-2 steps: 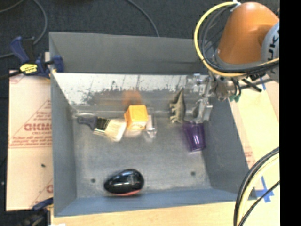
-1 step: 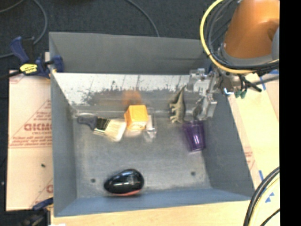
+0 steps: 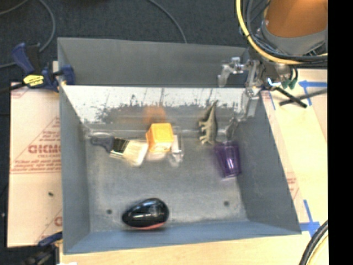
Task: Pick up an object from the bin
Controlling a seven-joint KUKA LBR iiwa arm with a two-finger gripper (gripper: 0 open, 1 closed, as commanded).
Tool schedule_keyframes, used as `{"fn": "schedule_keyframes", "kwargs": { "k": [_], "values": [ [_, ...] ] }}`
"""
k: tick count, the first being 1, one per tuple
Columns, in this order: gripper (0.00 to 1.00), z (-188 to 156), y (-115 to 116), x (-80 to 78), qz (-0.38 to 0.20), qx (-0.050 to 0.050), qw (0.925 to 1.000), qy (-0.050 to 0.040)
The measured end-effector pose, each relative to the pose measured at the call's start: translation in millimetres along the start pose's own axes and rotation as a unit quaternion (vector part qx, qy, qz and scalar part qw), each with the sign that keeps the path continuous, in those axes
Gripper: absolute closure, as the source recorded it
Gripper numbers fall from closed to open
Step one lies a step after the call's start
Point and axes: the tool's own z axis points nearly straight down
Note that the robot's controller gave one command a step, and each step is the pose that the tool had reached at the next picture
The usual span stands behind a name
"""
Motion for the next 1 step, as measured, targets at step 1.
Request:
{"fn": "schedule_keyframes", "kwargs": {
  "k": [1],
  "values": [
    [0.00,-56.0,-47.3,41.8,0.001,0.003,1.0000,-0.0091]
  ]
}}
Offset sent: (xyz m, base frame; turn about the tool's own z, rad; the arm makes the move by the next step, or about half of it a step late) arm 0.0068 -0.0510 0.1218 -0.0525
